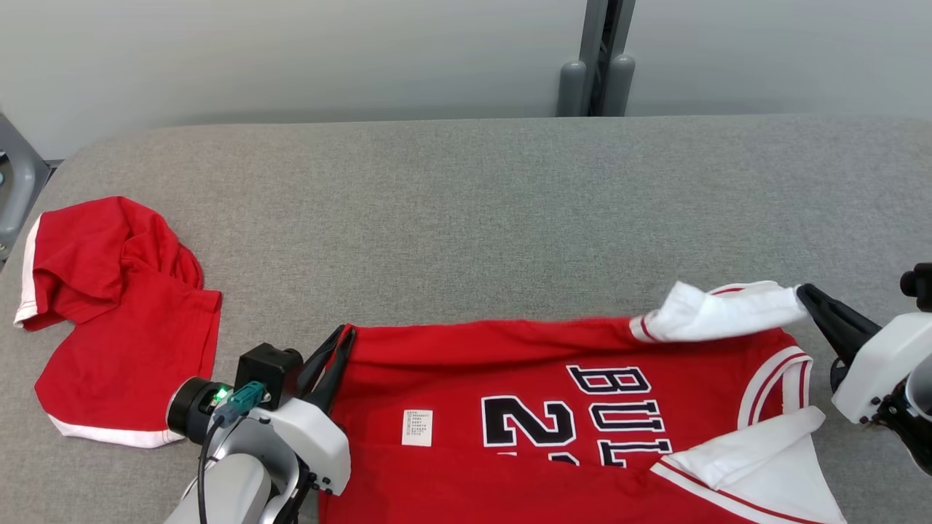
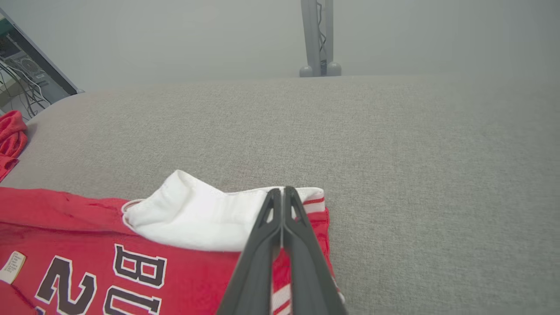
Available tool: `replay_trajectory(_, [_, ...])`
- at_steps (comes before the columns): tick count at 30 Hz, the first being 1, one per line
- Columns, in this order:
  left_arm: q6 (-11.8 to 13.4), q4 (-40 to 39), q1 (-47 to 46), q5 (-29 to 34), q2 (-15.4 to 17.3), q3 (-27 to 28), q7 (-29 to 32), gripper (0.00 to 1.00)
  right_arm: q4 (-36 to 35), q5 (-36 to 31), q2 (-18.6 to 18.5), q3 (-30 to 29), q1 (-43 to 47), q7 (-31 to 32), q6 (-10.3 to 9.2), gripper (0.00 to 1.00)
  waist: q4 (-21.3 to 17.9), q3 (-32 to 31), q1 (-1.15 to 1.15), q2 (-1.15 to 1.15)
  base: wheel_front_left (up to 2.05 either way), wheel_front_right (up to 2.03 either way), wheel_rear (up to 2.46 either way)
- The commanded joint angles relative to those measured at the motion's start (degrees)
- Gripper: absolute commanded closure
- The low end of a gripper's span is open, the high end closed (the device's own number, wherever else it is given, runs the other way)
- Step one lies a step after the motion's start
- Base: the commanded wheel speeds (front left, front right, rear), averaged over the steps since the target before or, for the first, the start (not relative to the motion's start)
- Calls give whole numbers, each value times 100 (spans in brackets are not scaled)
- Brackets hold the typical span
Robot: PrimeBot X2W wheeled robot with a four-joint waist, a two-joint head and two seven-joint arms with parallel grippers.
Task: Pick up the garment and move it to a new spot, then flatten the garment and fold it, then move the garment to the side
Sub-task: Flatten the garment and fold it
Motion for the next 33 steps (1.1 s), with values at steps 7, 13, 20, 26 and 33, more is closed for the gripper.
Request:
replay_trajectory(7, [-63, -214, 158, 43, 215, -80, 91, 100, -195, 109, -199, -235, 328, 214, 0, 100, -47, -37, 0, 0, 0, 0, 0])
replay_trajectory(13, [-192, -410, 230, 139, 403, -267, 197, 100, -418, 144, -242, -456, 583, 459, 0, 100, -78, -38, 0, 0, 0, 0, 0])
replay_trajectory(20, [-177, -690, 312, 348, 646, -461, 352, 100, -640, 358, -232, -727, 912, 861, 0, 100, -76, -24, 0, 0, 0, 0, 0])
replay_trajectory(26, [-223, -914, 326, 624, 953, -738, 666, 100, -849, 484, -272, -978, 1151, 1208, -1, 100, -73, -18, 0, 0, 0, 0, 0])
replay_trajectory(33, [-366, -1185, 415, 709, 1181, -956, 924, 100, -1100, 700, -366, -1336, 1464, 1809, 0, 100, -66, -33, 0, 0, 0, 0, 0])
